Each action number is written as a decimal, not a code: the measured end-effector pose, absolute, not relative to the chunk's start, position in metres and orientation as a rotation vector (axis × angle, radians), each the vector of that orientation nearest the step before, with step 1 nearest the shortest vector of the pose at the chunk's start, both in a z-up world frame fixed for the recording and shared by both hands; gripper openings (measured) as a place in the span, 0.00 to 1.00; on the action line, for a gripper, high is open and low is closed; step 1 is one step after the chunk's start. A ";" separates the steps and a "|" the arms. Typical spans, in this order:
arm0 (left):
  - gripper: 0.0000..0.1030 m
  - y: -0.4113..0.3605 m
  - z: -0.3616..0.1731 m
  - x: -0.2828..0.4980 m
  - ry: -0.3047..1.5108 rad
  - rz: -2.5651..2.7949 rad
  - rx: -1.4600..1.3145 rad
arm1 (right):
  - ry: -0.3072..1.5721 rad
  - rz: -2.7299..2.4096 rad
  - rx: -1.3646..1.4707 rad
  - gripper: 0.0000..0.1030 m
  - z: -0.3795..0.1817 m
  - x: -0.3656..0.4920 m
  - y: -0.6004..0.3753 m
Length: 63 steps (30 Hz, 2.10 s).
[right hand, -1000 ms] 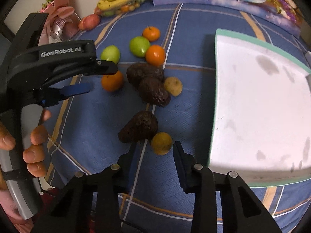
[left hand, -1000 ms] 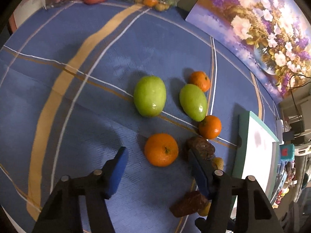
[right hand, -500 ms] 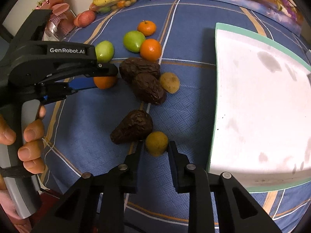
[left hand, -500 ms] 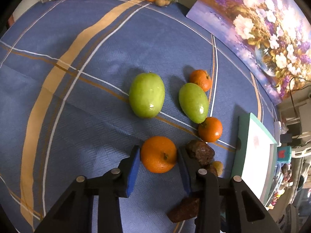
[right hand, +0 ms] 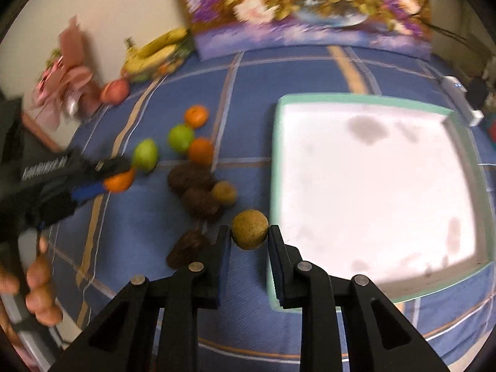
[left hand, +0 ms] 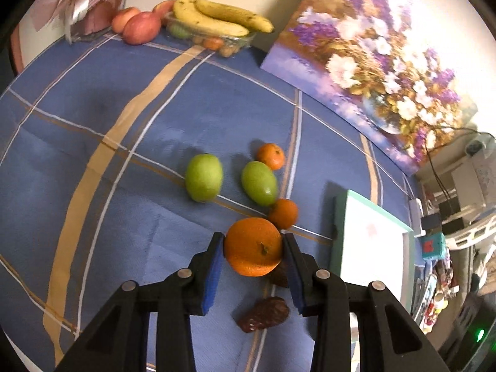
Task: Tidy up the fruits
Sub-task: 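Grasp a mandarin orange with the left tool while the right tool grasps a small tan fruit, then carry the orange with the left tool while the right tool carries the tan fruit over the white tray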
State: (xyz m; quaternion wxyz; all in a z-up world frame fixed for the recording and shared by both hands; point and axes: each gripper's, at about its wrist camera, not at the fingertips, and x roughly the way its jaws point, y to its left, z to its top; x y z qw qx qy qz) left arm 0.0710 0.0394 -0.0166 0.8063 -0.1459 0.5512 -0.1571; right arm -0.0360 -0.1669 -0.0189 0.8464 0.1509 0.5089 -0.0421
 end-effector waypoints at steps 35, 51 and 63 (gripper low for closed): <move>0.39 -0.161 -0.021 0.049 1.154 -0.618 0.075 | 1.006 -0.567 0.614 0.25 -0.029 -0.032 -0.375; 0.39 -0.195 -0.069 0.039 1.233 -0.606 0.202 | 1.082 -0.630 0.673 0.25 -0.063 -0.043 -0.403; 0.39 -0.189 -0.070 0.038 1.245 -0.595 0.190 | 1.102 -0.638 0.677 0.25 -0.073 -0.044 -0.404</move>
